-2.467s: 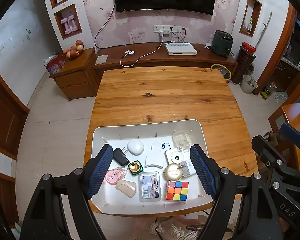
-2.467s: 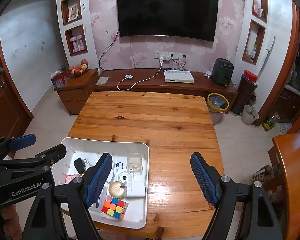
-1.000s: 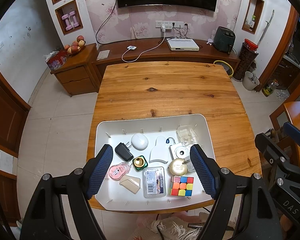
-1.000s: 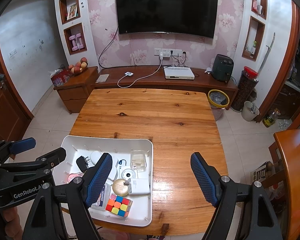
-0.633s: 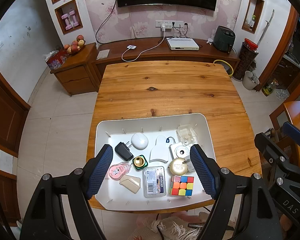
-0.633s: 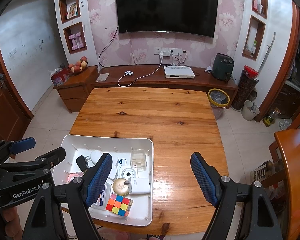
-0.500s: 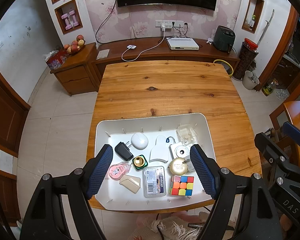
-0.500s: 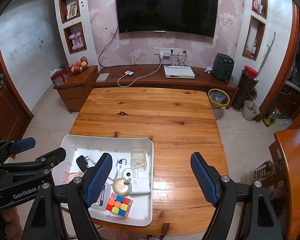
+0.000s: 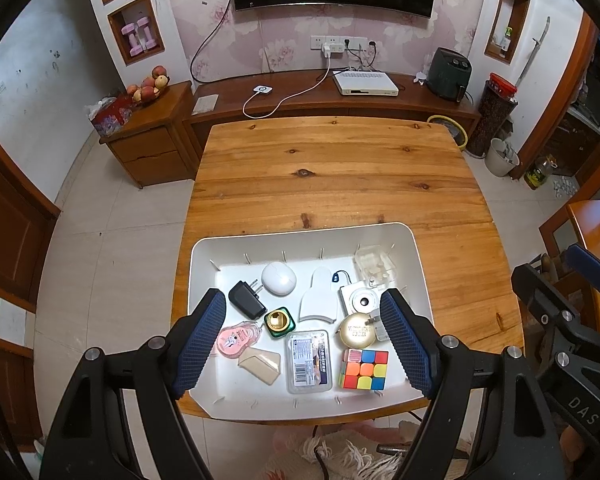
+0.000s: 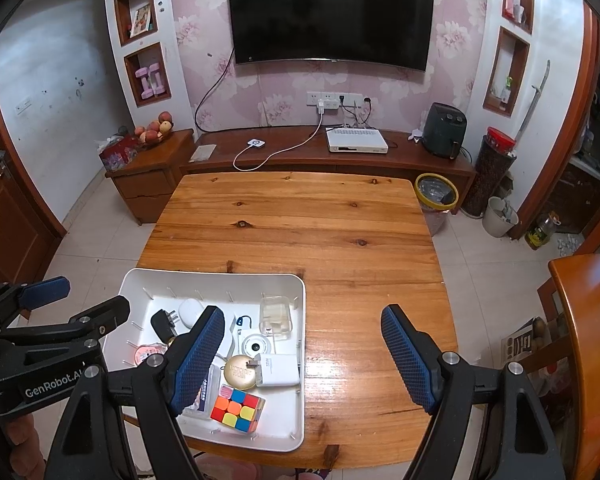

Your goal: Organize rigid objects

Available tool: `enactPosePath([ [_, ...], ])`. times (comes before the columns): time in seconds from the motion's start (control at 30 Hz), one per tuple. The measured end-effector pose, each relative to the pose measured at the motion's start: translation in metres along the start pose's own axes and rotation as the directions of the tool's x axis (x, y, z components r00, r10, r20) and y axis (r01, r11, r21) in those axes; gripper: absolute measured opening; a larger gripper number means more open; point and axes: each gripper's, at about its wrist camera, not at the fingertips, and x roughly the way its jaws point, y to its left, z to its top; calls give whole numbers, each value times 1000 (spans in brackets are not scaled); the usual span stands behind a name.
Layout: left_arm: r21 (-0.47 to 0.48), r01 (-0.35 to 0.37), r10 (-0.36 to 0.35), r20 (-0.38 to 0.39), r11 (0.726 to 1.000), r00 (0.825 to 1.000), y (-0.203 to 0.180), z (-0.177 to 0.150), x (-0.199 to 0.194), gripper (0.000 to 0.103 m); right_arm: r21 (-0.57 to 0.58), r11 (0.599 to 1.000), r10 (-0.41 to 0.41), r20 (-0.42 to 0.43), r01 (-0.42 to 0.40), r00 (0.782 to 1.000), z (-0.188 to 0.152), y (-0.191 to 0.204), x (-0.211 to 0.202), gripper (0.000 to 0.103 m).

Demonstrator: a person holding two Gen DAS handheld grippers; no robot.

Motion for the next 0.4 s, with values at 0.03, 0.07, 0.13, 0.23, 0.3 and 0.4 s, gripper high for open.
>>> enactPosePath([
  [0.03, 0, 0, 0, 0, 1000, 1000, 0, 0, 0, 82, -1, 1000, 1, 0, -1, 1000, 2, -1, 0, 81],
  [0.07, 0, 0, 0, 0, 1000, 1000, 0, 1, 0, 82, -1, 1000, 0, -1, 0, 1000, 1, 0, 0, 81],
  [0.13, -1, 0, 0, 1, 1000, 1000, 0, 1, 0, 82, -2, 1000, 1, 0, -1, 1000, 2, -1, 0, 81],
  [0.23, -1, 0, 0, 0, 1000, 1000, -1, 0, 0, 82, 1, 1000, 0, -2, 0, 1000, 1, -2, 1, 81],
  [0.3, -2, -2, 2, 0, 1000, 1000, -1, 2, 0, 82, 6, 1000, -3, -3, 3, 1000, -1, -2, 0, 81],
  [0.4, 0, -1, 1, -2, 1000, 1000, -2, 1, 0, 82, 12, 1000, -8, -4, 8, 1000, -4, -2, 2, 81],
])
